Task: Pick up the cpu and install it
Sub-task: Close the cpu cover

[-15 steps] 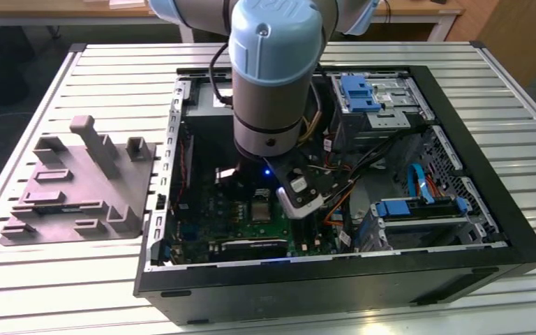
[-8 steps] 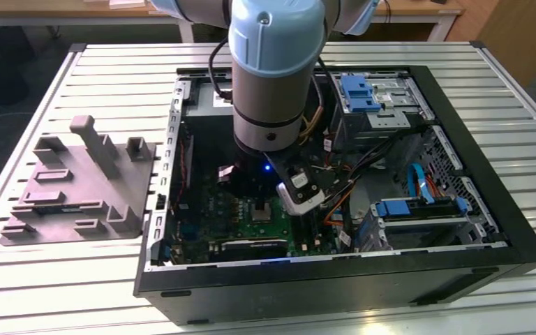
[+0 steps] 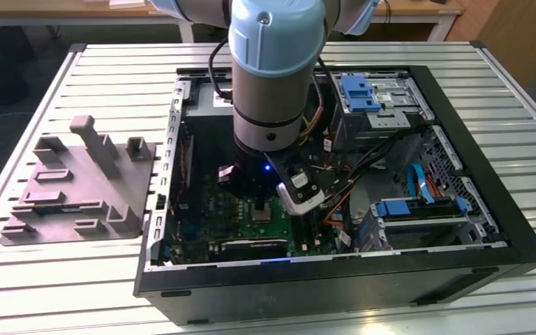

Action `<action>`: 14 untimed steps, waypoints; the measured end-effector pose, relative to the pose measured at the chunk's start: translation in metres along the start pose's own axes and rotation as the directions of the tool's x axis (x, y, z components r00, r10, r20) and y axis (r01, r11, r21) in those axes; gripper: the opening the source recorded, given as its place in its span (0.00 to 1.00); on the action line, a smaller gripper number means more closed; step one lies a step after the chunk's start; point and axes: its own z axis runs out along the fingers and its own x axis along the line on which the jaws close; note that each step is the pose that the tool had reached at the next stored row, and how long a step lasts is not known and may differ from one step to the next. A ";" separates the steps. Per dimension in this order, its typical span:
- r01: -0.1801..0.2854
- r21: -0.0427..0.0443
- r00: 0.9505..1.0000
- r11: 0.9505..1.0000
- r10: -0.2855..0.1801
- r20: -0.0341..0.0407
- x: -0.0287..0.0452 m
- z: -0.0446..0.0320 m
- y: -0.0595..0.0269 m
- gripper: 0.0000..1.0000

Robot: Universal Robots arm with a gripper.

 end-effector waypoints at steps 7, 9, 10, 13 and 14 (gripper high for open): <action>0.000 0.000 1.000 1.000 0.000 0.000 0.0000 0.0000 0.0000 0.11; 0.000 0.000 1.000 1.000 0.000 0.000 0.0000 0.0000 0.0000 0.11; 0.000 0.000 1.000 1.000 0.000 0.000 0.0000 0.0000 0.0000 0.11; 0.000 0.000 1.000 1.000 0.000 0.000 0.0002 -0.0057 0.0002 0.11; 0.000 0.000 1.000 1.000 0.000 0.000 0.0003 -0.0101 0.0004 0.11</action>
